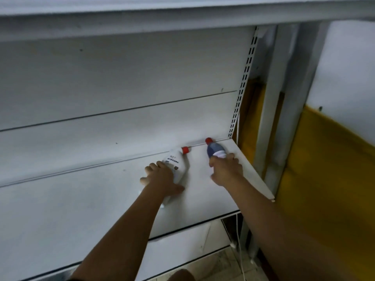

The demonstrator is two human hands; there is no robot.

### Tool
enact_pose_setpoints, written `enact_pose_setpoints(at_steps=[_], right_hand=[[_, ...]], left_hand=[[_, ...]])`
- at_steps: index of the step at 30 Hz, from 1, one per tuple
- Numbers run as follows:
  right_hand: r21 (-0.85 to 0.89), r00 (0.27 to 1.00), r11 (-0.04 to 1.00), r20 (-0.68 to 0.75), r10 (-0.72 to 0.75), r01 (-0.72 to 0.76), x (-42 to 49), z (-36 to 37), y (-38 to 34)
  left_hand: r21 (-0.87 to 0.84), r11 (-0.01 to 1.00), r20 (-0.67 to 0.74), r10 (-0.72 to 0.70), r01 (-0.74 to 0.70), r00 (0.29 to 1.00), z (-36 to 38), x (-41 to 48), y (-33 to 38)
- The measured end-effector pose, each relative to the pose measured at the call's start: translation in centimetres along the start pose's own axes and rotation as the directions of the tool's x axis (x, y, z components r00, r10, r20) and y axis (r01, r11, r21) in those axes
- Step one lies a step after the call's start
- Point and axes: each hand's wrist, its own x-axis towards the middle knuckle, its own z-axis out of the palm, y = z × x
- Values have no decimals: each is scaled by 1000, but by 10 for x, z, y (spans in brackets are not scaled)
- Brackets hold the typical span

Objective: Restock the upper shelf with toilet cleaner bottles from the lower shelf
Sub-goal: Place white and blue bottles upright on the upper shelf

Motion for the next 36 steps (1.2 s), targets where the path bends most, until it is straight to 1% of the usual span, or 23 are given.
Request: enact_pose_setpoints(at_steps=[1, 2, 3, 4, 5, 6, 7, 8, 9, 11, 13, 14, 15, 17, 21, 23, 26, 29, 31, 33, 36], right_hand=[[89, 998, 994, -38, -55, 58, -4, 0, 5], [205, 995, 974, -44, -88, 95, -9, -4, 11], [358, 994, 927, -43, -100, 109, -13, -9, 16], [519, 997, 852, -10, -71, 66, -19, -15, 20], [666, 999, 746, 13, -46, 25, -25, -19, 24], [763, 998, 645, 63, -21, -35, -34, -25, 24], [835, 994, 544, 110, -20, -81, -44, -29, 25], [883, 987, 453, 155, -32, -124, -52, -31, 25], [921, 980, 357, 188, -60, -154, -61, -33, 25], [965, 964, 162, 230, -135, -207, -82, -42, 22], [976, 950, -3, 212, -231, -218, -104, -52, 21], [979, 948, -48, 181, -261, -201, -114, -58, 22], [983, 952, -70, 148, -269, -172, -127, -65, 23], [990, 962, -74, 95, -257, -117, -153, -75, 27], [996, 981, -71, 33, -192, -47, -203, -94, 39], [998, 984, -64, 14, -180, -26, -227, -106, 44], [997, 982, -69, -39, -184, 27, -263, -128, 49], [991, 964, -56, -129, -233, 119, -296, -152, 49], [985, 952, -48, -174, -253, 167, -315, -168, 46], [976, 937, -77, -215, -276, 201, -329, -183, 41], [958, 912, -122, -284, -295, 259, -344, -201, 30]], left_hand=[[-13, 1000, -12, -6, 6, 1000, 1, -1, 0], [-50, 999, -16, -7, 6, 1000, 1, -1, -1], [-120, 993, 0, 1, -1, 1000, -1, -2, -3], [-236, 972, 19, 24, -18, 1000, -4, -3, -4], [-395, 918, 44, 58, -36, 997, -9, -6, -5], [-574, 818, 76, 104, -41, 992, -14, -13, -6], [-725, 688, 111, 143, -18, 983, -20, -24, -6], [-824, 567, 140, 177, 16, 974, -26, -36, -5], [-885, 462, 163, 207, 51, 965, -33, -48, -3], [-951, 283, 210, 289, 126, 934, -44, -74, 1], [-969, 142, 241, 361, 202, 901, -52, -100, 3], [-971, 84, 239, 385, 224, 892, -55, -113, 3], [-972, 49, 229, 396, 228, 889, -58, -126, 2], [-977, 4, 196, 420, 215, 886, -65, -154, -1], [-982, -72, 127, 437, 175, 891, -83, -209, -5], [-986, -90, 87, 439, 140, 894, -93, -232, -4], [-996, -76, 4, 441, 42, 897, -108, -266, -1], [-992, -50, -129, 441, -119, 888, -126, -297, -1], [-978, -53, -204, 442, -201, 874, -141, -317, -4], [-963, -79, -264, 444, -256, 856, -157, -333, -8], [-947, -147, -321, 443, -286, 837, -180, -351, -18]])
